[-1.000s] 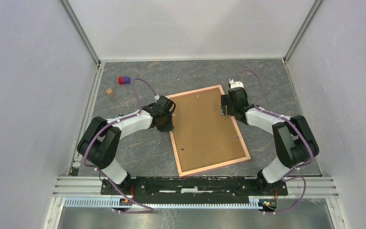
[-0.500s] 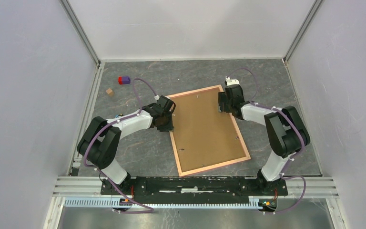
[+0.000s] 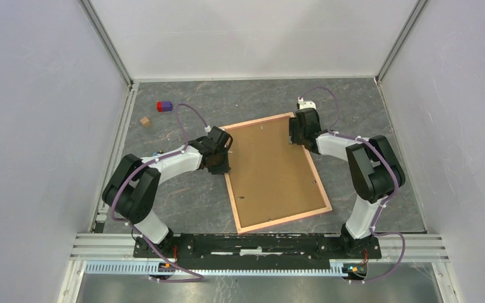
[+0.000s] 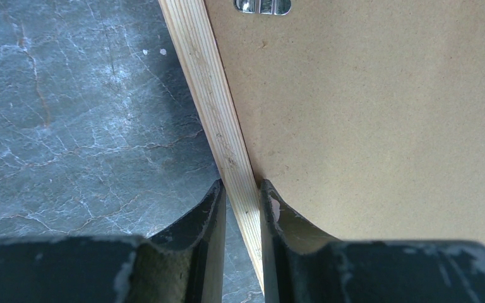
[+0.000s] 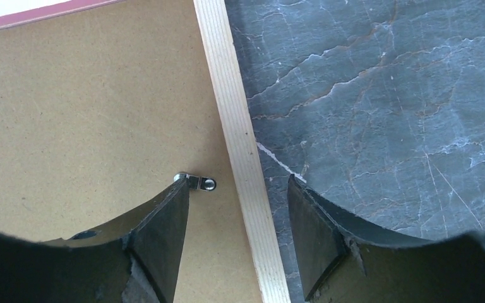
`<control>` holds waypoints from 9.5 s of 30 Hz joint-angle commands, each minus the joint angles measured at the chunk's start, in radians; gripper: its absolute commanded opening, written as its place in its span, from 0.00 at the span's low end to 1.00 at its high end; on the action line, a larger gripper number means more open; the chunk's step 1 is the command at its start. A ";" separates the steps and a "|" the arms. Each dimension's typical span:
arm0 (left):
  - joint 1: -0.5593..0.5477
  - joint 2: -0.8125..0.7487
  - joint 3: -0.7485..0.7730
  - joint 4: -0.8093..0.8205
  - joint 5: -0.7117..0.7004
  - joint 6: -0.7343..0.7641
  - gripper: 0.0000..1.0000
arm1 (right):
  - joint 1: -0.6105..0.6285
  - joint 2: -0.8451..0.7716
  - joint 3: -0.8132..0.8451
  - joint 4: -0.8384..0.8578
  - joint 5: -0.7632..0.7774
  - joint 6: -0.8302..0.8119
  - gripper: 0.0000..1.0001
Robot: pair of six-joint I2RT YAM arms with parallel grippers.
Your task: Put the photo into the frame
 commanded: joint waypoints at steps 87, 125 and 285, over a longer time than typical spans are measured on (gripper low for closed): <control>-0.051 -0.492 -0.150 0.134 0.297 -0.086 0.86 | -0.247 -0.370 -0.460 -0.165 -0.384 0.293 0.00; -0.338 -0.434 -0.232 0.324 0.226 -0.427 1.00 | -0.212 -0.297 -0.148 -0.457 -0.493 -0.017 0.98; -0.178 -0.275 -0.255 -0.024 -0.157 0.050 0.02 | -0.131 -0.211 -0.253 -0.115 -0.009 -0.017 0.61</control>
